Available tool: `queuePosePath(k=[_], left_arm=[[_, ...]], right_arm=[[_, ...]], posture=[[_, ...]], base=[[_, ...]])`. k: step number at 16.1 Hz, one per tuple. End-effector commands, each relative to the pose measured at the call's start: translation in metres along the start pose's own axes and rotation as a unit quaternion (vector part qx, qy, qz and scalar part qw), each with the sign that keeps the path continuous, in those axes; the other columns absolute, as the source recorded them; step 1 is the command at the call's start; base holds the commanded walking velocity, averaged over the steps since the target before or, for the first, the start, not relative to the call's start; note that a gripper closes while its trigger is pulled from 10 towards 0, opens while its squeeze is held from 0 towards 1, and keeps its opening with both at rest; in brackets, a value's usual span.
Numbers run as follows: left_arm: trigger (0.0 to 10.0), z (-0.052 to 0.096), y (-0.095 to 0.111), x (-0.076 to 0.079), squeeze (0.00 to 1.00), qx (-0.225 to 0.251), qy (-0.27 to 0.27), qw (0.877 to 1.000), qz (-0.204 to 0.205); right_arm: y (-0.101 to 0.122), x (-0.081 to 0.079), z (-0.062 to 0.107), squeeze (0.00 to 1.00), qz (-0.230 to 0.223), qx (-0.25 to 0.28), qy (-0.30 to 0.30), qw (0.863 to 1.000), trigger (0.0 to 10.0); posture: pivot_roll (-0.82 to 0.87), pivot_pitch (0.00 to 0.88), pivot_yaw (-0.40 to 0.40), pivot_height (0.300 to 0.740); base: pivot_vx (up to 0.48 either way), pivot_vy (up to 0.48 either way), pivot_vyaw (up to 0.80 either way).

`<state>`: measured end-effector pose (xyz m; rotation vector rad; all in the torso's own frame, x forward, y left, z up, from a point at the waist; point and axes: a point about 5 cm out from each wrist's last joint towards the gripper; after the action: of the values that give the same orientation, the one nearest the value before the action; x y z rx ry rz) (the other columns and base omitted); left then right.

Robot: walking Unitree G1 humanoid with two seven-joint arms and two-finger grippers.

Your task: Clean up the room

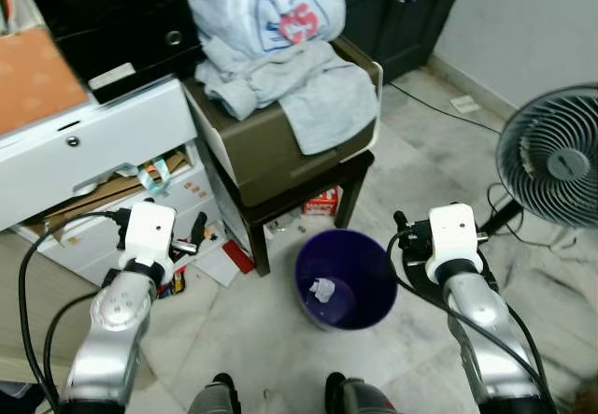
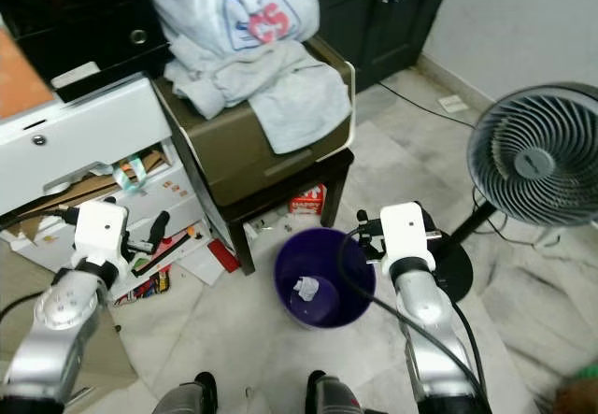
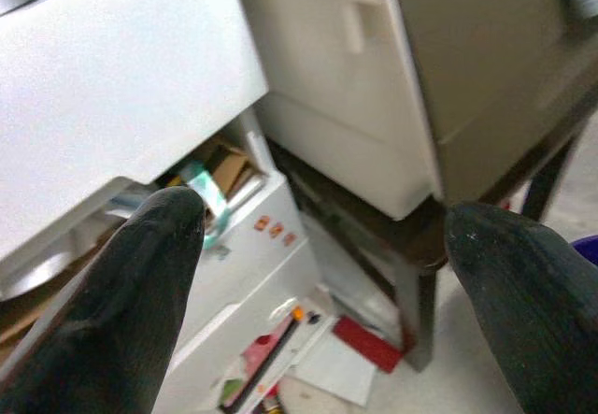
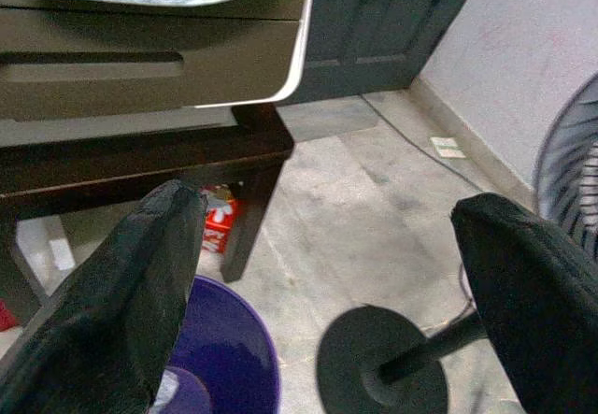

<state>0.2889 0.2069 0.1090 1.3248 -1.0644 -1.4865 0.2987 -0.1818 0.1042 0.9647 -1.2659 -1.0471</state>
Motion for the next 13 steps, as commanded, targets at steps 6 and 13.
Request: queuePosePath(k=[6, 13], left_arm=[[10.0, 0.022, -0.086, -0.026, 0.00, -0.168, 0.076, 0.983, 0.025], [10.0, 0.095, -0.184, -0.003, 0.00, -0.413, 0.047, 0.908, 0.049]], right_arm=[[-0.057, 0.022, -0.006, 0.00, -0.013, -0.105, -0.030, 0.994, 10.0], [-0.147, 0.015, 0.041, 0.00, -0.055, -0.316, -0.038, 0.946, 10.0]], posture=[[0.02, 0.141, -0.040, 0.740], [0.03, 0.161, -0.018, 0.740]], base=[[0.000, 0.000, 0.00], [0.000, 0.000, 0.00]])
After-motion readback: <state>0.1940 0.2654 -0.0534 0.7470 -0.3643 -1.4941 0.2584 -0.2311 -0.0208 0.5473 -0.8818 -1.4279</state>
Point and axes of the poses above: a point about 5 cm out from each wrist's last joint towards the gripper, its own z axis pointing back from the gripper into the wrist, its own y axis along the axis of the wrist's last joint, x = y × z
